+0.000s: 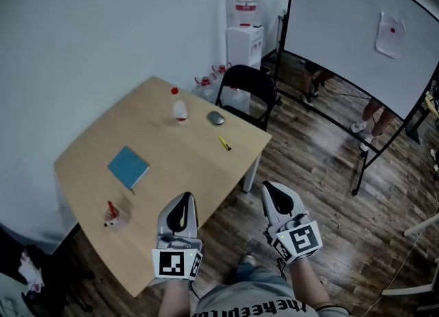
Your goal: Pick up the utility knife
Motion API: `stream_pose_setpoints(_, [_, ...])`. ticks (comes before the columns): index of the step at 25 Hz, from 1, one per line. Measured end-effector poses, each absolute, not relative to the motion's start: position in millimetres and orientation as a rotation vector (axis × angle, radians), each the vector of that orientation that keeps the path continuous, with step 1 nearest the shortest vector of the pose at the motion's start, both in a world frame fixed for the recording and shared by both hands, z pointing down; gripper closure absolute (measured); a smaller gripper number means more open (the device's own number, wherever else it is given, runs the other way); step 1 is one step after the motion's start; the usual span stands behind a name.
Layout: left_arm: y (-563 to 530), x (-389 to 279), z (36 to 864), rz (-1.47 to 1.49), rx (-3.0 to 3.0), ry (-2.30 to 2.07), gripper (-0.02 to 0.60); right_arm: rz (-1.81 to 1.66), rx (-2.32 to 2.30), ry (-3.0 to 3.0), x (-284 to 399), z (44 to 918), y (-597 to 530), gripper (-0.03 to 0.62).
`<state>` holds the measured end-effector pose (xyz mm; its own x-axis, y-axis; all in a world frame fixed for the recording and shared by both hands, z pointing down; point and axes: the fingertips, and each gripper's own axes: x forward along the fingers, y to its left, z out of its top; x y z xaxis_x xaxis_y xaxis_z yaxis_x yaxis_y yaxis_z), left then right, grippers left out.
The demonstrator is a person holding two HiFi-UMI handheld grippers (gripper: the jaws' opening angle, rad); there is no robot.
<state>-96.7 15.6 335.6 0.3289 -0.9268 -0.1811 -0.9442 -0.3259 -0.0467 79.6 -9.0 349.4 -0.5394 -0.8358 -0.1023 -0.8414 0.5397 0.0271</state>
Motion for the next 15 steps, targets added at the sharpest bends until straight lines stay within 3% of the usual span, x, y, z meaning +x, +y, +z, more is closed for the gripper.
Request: stream_pose_setpoints(15, [-25,-51,332,0.175,-2.4,1.753,0.561,0.026,-1.378,2.694,122,356,-60,0.592])
